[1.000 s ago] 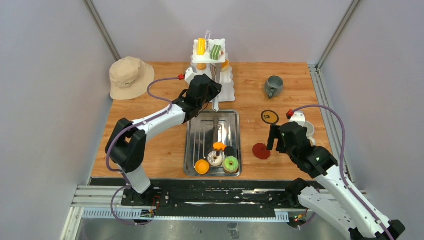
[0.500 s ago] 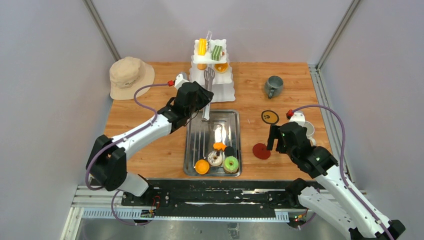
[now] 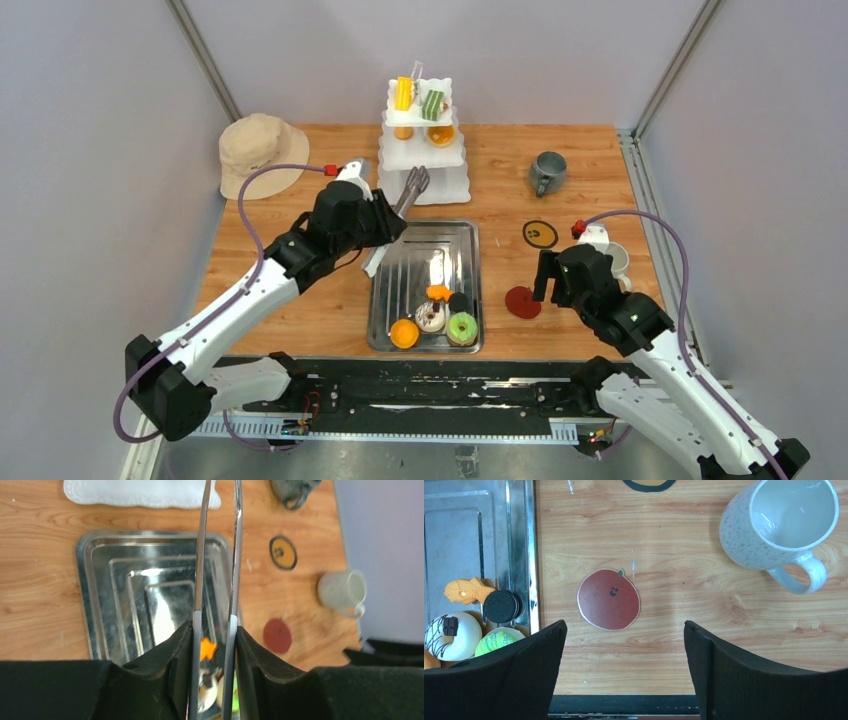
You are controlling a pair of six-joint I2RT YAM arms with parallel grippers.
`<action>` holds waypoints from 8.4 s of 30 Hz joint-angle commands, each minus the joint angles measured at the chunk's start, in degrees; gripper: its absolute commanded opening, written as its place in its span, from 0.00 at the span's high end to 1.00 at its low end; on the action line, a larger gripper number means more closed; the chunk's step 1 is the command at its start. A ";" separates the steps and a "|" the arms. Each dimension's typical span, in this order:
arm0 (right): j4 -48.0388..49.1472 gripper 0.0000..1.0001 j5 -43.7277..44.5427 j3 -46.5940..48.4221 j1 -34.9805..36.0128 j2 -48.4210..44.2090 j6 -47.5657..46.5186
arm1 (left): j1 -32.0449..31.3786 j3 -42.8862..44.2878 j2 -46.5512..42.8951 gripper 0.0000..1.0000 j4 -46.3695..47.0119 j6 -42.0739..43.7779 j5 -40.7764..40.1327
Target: Serve the afternoon tea
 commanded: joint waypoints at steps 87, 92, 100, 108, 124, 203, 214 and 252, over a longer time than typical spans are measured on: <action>4.23 0.15 -2.85 -1.54 0.36 4.41 -0.35 | -0.05 6.29 2.40 0.90 -34.18 28.83 11.11; 4.62 0.15 -2.91 -1.29 0.39 4.82 -0.54 | -0.05 5.30 3.98 0.57 -35.92 29.34 7.56; 5.93 0.15 -3.92 -1.24 0.42 5.98 -0.77 | -0.14 2.56 2.10 0.49 -35.72 31.25 7.88; 6.29 0.15 -4.53 -0.42 0.43 7.61 -0.81 | -2.34 2.41 4.92 0.48 -35.61 32.85 7.41; 6.63 0.15 -4.52 0.06 0.44 7.76 -1.57 | -5.32 4.45 9.77 0.48 -31.65 36.13 2.53; 3.38 0.15 -0.51 -0.69 0.37 3.46 -0.78 | 7.86 33.80 25.96 1.00 -15.64 29.53 -1.47; 2.53 0.15 -0.04 -0.98 0.32 2.56 -0.51 | 7.95 35.21 29.39 1.00 -15.41 29.66 -2.25; 1.13 0.15 -0.39 -1.78 0.35 0.32 0.77 | 8.10 36.09 27.68 0.58 -21.12 30.56 -6.88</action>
